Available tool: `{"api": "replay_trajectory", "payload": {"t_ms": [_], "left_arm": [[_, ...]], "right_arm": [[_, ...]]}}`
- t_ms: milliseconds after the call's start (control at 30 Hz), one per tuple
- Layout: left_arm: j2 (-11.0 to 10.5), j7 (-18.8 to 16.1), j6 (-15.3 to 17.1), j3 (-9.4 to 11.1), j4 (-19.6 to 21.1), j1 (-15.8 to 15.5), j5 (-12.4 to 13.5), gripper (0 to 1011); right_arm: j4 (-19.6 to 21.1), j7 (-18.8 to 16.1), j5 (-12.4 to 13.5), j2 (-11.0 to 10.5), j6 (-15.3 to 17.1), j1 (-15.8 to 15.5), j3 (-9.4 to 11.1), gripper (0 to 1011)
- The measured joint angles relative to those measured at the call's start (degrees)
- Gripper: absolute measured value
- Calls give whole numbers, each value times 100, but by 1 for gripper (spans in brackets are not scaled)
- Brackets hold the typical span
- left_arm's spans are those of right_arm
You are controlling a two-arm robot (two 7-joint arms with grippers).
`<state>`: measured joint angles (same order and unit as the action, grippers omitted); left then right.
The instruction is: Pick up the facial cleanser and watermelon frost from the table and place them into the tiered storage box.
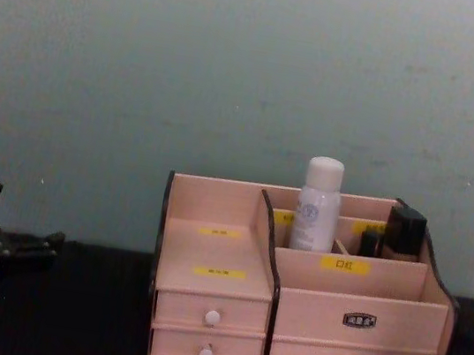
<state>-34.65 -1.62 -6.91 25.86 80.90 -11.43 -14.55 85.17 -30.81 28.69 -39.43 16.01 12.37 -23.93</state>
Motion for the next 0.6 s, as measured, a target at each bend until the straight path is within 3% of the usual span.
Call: {"api": "replay_trajectory", "payload": {"t_ms": [600], "left_arm": [[0,0,0,0,0,0,0,1001]], "right_arm": [[-325,-75,-169,137,-94,251,-185,1000]]}}
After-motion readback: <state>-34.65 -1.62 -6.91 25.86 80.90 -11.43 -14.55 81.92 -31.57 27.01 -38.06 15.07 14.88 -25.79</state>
